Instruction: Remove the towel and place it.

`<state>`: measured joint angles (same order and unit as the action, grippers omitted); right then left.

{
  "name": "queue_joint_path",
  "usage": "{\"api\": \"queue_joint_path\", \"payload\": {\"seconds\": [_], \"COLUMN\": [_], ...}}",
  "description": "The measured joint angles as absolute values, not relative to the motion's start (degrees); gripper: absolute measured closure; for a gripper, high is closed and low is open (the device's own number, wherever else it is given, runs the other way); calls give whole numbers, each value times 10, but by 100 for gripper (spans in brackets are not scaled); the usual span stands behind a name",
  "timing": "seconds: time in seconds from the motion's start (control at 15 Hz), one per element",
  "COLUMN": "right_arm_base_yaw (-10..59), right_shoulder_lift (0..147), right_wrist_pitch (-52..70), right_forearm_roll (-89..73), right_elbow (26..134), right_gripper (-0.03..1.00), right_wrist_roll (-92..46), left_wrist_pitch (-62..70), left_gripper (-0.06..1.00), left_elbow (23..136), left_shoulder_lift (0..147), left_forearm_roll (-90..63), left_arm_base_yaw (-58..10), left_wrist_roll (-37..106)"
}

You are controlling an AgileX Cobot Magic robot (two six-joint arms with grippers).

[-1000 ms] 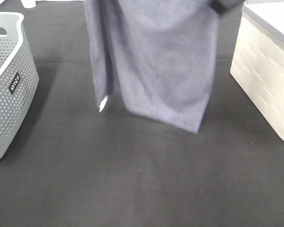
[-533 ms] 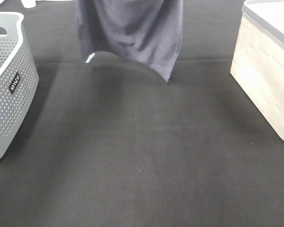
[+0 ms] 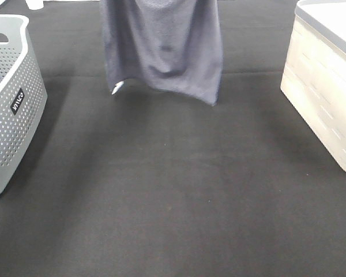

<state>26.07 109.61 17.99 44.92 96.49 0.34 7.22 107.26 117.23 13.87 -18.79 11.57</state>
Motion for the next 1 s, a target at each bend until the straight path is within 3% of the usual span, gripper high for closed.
{"api": "queue_joint_path", "payload": {"seconds": [0.67,0.8,1.0], "right_arm_base_yaw": [188,186,189], "right_shoulder_lift": [1179,1189,1193], "right_wrist_pitch": [84,134,291], "right_forearm_roll": [440,407,263], "right_elbow": [1069,1069,1069], "right_gripper": [96,96,96], "right_wrist_roll": [64,69,28], "left_wrist_pitch": [-56,-9,163], "left_gripper": [94,94,94], "left_elbow": [1073,1073,1073], "left_shoulder_lift": [1205,1218,1228], "left_forearm_roll": [143,144,138], "left_arm_base_yaw": [-157,-161,-184], "left_wrist_roll": [137,138,138]}}
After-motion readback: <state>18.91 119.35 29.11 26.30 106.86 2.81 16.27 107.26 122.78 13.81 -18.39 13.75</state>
